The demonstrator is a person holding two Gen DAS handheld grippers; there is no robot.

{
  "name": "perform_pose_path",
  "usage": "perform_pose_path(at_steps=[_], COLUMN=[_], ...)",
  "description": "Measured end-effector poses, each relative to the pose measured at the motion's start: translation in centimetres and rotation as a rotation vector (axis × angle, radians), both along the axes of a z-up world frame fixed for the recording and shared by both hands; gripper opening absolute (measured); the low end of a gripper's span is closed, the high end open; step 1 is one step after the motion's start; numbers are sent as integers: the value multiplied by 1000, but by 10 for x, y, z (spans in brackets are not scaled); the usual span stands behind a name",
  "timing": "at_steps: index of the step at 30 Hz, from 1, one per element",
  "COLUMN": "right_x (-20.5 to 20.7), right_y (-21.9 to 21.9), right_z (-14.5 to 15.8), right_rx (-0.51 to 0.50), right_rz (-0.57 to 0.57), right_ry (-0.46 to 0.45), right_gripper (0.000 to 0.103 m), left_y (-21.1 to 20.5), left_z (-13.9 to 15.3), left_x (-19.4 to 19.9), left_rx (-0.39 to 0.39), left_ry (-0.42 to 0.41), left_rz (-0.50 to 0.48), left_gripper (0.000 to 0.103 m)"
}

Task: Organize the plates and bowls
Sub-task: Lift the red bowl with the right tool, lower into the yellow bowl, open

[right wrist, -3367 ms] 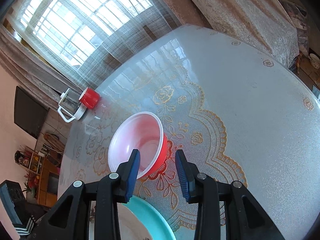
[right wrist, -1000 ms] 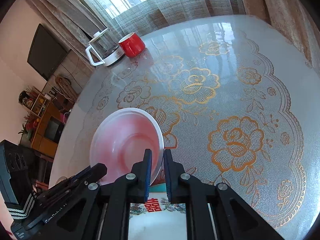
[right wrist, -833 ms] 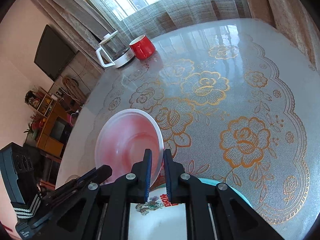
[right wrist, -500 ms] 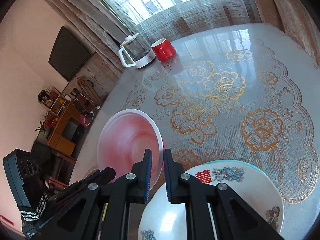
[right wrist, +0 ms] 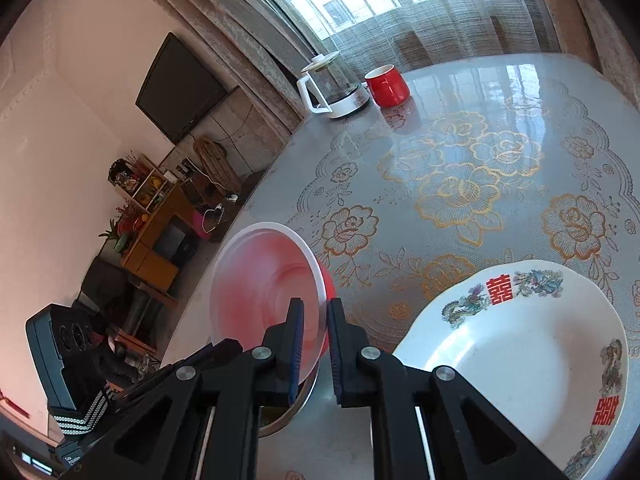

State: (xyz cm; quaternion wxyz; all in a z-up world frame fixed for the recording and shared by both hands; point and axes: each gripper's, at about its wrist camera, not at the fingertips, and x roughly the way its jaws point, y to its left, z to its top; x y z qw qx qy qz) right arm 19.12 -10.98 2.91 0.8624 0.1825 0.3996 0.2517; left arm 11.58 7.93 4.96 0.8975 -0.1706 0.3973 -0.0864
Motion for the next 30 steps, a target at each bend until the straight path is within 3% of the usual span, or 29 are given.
perform_pose_path(at_steps=[9, 19, 28, 30], right_x=[-13, -5, 1, 0], right_y=[40, 64, 75, 78], right_z=[-5, -40, -65, -66], right_rx=[17, -11, -78, -103], right_rz=[95, 115, 120, 120], right_ry=[5, 95, 135, 122], right_gripper=[12, 12, 14, 14], left_y=[47, 64, 66, 64], left_z=[-5, -32, -53, -53], left_x=[-21, -23, -15, -16], left_rx=[-52, -58, -24, 19], left_ry=[9, 79, 124, 112], left_rz=[75, 128, 149, 157], left_gripper=[15, 15, 15, 15])
